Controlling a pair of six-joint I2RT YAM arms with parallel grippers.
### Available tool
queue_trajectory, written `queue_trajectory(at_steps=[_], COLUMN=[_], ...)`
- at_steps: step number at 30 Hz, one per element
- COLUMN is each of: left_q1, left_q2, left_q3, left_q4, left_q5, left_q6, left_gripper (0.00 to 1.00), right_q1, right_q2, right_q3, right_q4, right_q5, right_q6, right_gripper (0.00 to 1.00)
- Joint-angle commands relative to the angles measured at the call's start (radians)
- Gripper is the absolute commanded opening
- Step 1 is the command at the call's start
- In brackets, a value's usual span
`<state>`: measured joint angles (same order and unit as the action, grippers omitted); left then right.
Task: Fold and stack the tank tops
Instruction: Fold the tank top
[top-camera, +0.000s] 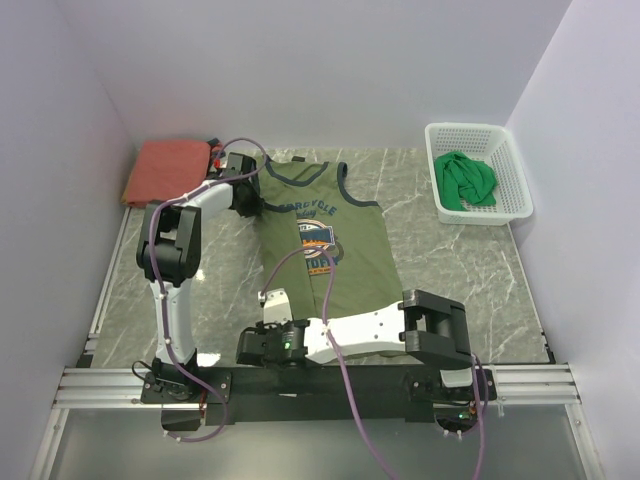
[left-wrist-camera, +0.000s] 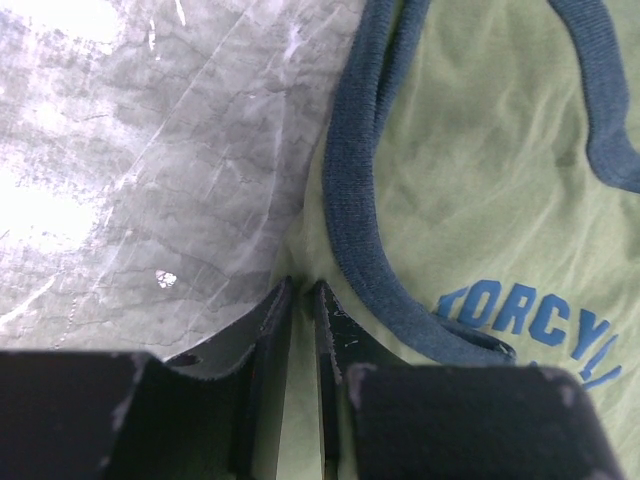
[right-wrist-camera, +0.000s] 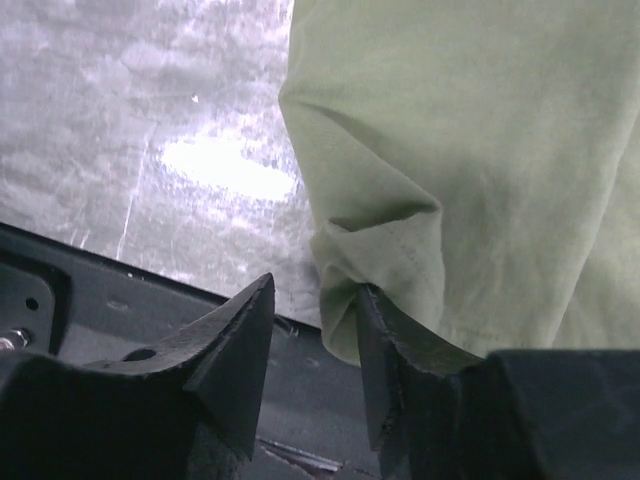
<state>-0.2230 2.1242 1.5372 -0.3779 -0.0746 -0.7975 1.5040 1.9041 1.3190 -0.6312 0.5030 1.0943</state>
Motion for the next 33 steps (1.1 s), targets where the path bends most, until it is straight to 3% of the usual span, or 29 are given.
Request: queue_trajectory(at_steps=[1,6,7,13,17,23,24,26,27,30,33], left_q1=[0.004,0.004,0.004,0.004,0.004,0.004,0.004,0.004,0.004,0.004,0.005], left_q2=[0.016,0.032,0.034,0.052,0.063,0.091,0.092,0.089,0.088,0.079,0.063], left_q3=[0.026,0.043,0.046,0.063,0.081,0.110,0.112,0.110,0.110,0.107,0.092], left_q4=[0.024,0.014,0.016,0.011,-0.003,-0.023,-0.023,-0.023,-0.021,-0.019,-0.009], left_q5=[0.016,0.012,0.012,0.009,-0.005,-0.013,-0.014,-0.013,-0.014,-0.011,-0.004], left_q6=[0.011,0.014,0.014,0.012,0.023,0.023,0.023,0.024,0.024,0.029,0.029], left_gripper=[0.21,0.20,0.20,0.18,0.12,0.04,0.04,0.04,0.04,0.06,0.09], right_q1=[-0.013,-0.019,-0.022,-0.030,-0.013,0.027,0.041,0.068,0.099,0.131,0.131], right_q2=[-0.027,-0.022,-0.028,-0.077,-0.183,-0.303,-0.286,-0.249,-0.209,-0.182,-0.223], right_q3=[-0.012,-0.032,-0.040,-0.109,-0.228,-0.340,-0.324,-0.238,-0.209,-0.149,-0.161], right_q4=[0.044,0.054,0.056,0.068,0.155,0.478,0.475,0.427,0.357,0.265,0.219], right_q5=[0.046,0.031,0.028,0.022,-0.003,-0.244,-0.248,-0.235,-0.210,-0.130,-0.081], right_q6=[-0.005,-0.014,-0.016,-0.023,-0.065,-0.211,-0.226,-0.272,-0.277,-0.263,-0.226], right_gripper=[0.46,0.35,0.25,0.01,0.00,0.00,0.01,0.12,0.27,0.49,0.54])
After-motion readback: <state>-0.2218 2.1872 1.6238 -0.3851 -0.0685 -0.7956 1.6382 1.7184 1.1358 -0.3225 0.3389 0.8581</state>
